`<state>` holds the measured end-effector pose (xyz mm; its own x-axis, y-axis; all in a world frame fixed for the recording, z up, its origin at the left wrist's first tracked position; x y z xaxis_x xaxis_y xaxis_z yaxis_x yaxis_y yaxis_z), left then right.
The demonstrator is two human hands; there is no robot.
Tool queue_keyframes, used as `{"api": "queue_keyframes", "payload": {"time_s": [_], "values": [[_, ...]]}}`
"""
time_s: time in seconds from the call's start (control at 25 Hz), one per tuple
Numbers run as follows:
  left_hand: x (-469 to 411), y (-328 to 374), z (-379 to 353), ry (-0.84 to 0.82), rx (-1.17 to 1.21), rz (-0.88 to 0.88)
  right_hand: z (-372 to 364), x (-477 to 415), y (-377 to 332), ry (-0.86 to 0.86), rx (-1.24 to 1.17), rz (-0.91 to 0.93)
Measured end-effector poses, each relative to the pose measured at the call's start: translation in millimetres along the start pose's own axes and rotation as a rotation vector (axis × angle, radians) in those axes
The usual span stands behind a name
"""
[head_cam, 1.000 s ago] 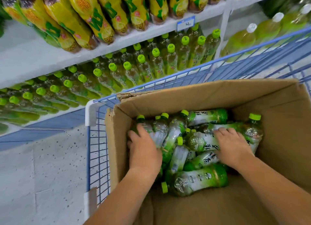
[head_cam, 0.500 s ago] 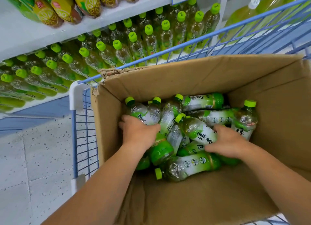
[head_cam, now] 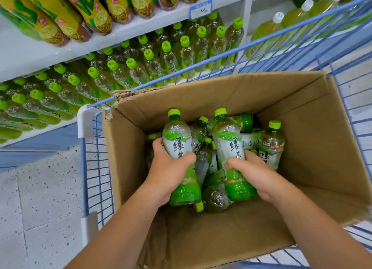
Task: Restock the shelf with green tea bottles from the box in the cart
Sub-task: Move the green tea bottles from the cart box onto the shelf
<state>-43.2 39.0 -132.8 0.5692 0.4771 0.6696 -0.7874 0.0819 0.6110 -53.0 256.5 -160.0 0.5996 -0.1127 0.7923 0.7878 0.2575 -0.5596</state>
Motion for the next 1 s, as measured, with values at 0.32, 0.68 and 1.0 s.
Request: {"api": "queue_keyframes", "payload": {"time_s": [0.32, 0.68, 1.0], "values": [[58, 32, 57, -0.074, 0.115, -0.148, -23, 84, -55, 0.142, 0.038, 0.091], [93, 61, 209, -0.052, 0.256, -0.33, -112, 198, -123, 0.181, 0.043, 0.265], [73, 24, 421, 0.13, 0.237, -0.48, -281, 276, -160, 0.185, 0.139, 0.449]]}}
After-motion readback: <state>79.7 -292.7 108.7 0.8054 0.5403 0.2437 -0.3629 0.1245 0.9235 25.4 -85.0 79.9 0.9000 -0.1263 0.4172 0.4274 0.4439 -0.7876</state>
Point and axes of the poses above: each hand's wrist, its own x-axis away from the middle knuckle, its own z-axis out of the back of the hand, y = z × x, the point moved 1 cm from there along -x, towards the middle knuckle, and after that the axes turned 13 degrees about y, right-handed, at the moved point
